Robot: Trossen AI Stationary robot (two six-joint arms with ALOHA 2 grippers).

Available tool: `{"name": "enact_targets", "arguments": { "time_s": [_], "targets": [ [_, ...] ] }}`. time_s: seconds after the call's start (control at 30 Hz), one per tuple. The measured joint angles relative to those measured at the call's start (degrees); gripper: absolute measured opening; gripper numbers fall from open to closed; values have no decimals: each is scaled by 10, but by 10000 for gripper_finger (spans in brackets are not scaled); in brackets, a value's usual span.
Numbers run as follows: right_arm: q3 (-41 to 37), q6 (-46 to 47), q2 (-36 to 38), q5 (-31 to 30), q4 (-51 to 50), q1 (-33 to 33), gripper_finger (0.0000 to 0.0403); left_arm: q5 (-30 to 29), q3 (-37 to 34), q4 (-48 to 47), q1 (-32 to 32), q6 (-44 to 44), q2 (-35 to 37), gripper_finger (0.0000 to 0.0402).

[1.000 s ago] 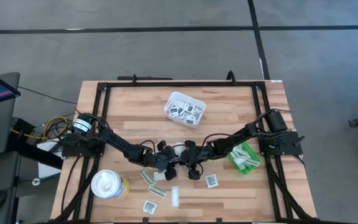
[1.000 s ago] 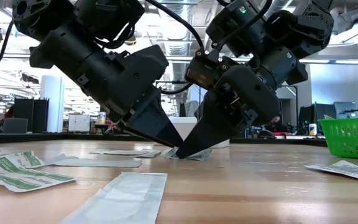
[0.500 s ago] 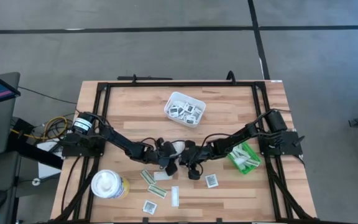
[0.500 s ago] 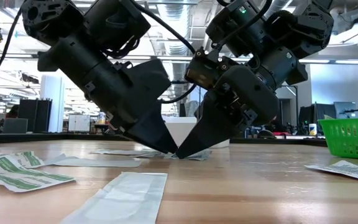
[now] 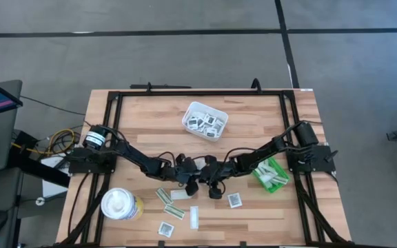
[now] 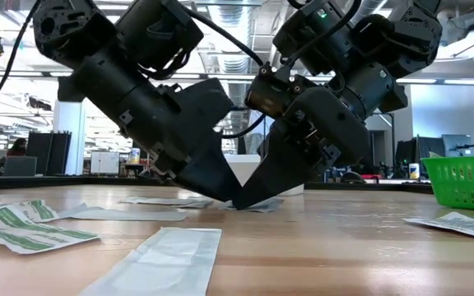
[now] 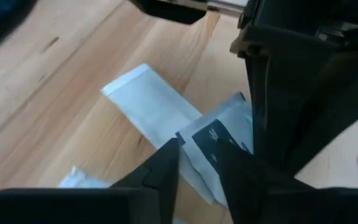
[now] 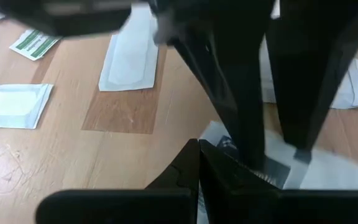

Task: Pick & Place First Aid Supplies
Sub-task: Put the towelette pack into the white bin

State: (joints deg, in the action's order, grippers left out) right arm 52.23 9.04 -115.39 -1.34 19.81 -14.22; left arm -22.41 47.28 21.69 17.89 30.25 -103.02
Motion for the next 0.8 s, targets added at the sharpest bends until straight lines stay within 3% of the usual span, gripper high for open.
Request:
{"name": "enact_targets", "arguments": {
  "time_s": [0.27, 0.47, 0.67, 0.8],
  "targets": [
    [0, -6, 0, 0, 1, 0, 0, 6, -1, 19, 1, -43, -6, 8],
    [-1, -8, 28, 7, -32, -4, 0, 0, -1, 17, 4, -47, -4, 6],
    [-2, -16, 159, -8, -205, -18, 0, -18, -2, 17, 9, -58, -4, 5],
    [-2, -8, 244, -63, -333, -27, 0, -43, -3, 15, 10, -71, 2, 5]
  ]
}}
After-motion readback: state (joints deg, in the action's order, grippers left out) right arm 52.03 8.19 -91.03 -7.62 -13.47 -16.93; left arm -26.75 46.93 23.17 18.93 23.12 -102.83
